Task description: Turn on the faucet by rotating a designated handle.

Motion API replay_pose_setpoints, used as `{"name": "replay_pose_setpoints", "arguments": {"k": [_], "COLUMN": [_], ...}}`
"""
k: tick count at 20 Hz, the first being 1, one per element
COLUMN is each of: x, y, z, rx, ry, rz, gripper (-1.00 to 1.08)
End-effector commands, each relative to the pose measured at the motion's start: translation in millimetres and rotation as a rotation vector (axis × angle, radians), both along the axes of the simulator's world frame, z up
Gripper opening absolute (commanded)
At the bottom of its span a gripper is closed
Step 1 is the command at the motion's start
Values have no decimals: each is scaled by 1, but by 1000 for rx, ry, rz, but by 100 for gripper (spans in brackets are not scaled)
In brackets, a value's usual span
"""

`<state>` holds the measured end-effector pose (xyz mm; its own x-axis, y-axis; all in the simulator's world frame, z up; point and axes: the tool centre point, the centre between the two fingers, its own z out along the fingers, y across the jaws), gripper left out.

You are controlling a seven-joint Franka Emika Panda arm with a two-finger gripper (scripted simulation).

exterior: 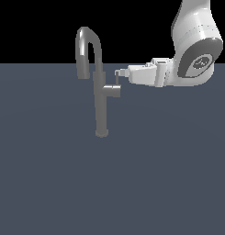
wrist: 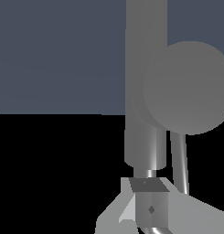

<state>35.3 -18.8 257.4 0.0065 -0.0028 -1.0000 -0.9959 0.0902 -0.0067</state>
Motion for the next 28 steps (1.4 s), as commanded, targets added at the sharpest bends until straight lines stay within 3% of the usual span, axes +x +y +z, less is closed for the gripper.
{"name": "replay_pose_setpoints", "arguments": {"k": [1, 11, 13, 22, 24, 28], "x": [-3, -36, -28, -63, -54, -68], "y": [0, 3, 3, 5, 5, 6], "z": [0, 1, 3, -16, -6, -28], "rx": [0, 2, -2, 2, -1, 1], "ry": [0, -1, -11, -2, -21, -10], "rz": [0, 4, -2, 4, 1, 2], "gripper": [-100, -100, -100, -100, -100, -100]}}
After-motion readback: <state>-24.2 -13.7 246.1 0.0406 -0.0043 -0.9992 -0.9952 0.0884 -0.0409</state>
